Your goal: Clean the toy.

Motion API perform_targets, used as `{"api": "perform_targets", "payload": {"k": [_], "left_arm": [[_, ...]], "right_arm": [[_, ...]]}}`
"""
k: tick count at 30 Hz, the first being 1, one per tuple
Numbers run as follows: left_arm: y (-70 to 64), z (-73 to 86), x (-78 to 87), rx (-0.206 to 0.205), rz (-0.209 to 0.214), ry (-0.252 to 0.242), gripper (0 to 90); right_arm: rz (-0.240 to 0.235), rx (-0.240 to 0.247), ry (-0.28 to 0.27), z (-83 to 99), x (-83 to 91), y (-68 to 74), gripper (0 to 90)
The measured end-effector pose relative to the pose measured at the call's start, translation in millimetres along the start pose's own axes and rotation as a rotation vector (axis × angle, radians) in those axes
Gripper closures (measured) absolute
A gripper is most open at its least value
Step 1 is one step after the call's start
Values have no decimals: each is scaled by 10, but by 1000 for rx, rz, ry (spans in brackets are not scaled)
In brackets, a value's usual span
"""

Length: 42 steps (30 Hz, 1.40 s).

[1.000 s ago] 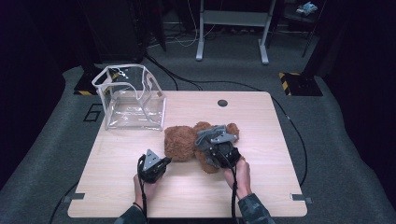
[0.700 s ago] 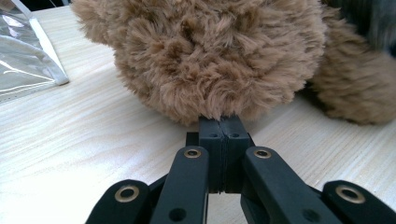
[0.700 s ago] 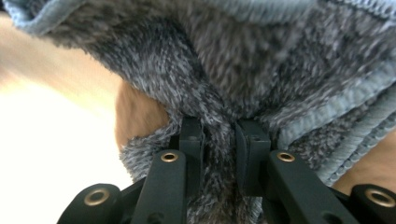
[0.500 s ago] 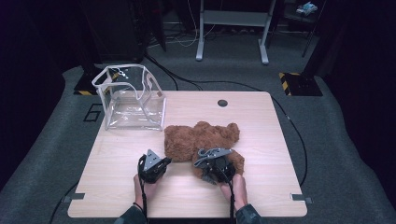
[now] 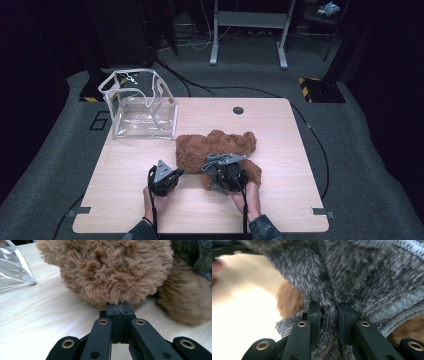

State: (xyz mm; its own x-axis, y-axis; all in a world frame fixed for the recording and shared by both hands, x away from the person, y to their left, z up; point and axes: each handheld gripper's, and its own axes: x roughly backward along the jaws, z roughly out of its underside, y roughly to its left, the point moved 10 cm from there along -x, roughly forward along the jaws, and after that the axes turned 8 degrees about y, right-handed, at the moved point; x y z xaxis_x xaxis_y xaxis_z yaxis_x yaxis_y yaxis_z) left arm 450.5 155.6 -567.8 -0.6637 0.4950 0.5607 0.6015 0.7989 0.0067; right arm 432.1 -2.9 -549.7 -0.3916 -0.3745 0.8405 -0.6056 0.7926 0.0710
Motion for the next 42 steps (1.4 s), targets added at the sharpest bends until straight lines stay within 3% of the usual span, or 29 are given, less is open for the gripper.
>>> {"api": "perform_targets", "payload": {"k": [2,3,4,5,6,7,9,11,15,16,17,20,23,25,29,31,32,33,36,37,39,40,42], "left_arm": [[2,-2,0,2,-1,-2,897],[10,-6,1,6,-6,-7,897],[10,-6,1,6,-6,-7,897],[9,-5,0,7,-5,-6,897],[10,-6,-1,8,-6,-6,897],[15,-5,-5,12,-8,-4,897],[15,-2,-3,10,-5,1,897],[16,-1,-3,10,-6,2,897],[16,-3,-8,12,-8,0,897],[17,-6,-11,11,-12,-4,897],[18,-6,-11,11,-11,-4,897],[20,-4,-13,13,-12,-1,897],[21,-2,-13,11,-12,2,897],[18,-2,-17,12,-12,4,897],[21,-2,-17,12,-14,3,897],[20,-2,-16,14,-12,4,897],[20,-2,-16,14,-12,4,897],[20,-2,-16,14,-13,4,897],[16,5,-16,6,-7,16,897],[15,5,-16,6,-7,16,897],[16,6,-12,6,-7,17,897],[17,6,-13,6,-7,18,897],[15,6,-14,6,-8,17,897]], "right_arm": [[-25,31,6,-29,39,82,751],[-24,34,-43,-141,140,66,750],[-24,34,-43,-141,140,66,750],[18,12,-89,-296,276,-60,751],[18,12,-89,-296,276,-60,751],[38,-12,-78,-340,303,-188,752],[49,-22,-70,-330,290,-231,753],[52,-32,-51,-236,265,-307,754],[116,-67,-6,73,275,-493,755],[116,-67,-6,73,275,-493,755],[137,-92,18,186,289,-586,755],[141,-113,22,238,344,-640,754],[118,-116,-58,117,556,-599,753],[133,-82,-103,-82,684,-564,753],[143,-73,-66,-118,560,-610,753],[136,-111,-35,31,422,-691,754],[136,-111,-35,31,422,-691,754],[127,-145,-30,182,395,-775,754],[102,-184,-29,331,405,-835,754],[111,-199,-21,450,457,-895,753],[122,-213,-28,515,551,-944,752],[122,-213,-28,515,551,-944,752],[146,-216,-69,494,719,-1000,752]]}}
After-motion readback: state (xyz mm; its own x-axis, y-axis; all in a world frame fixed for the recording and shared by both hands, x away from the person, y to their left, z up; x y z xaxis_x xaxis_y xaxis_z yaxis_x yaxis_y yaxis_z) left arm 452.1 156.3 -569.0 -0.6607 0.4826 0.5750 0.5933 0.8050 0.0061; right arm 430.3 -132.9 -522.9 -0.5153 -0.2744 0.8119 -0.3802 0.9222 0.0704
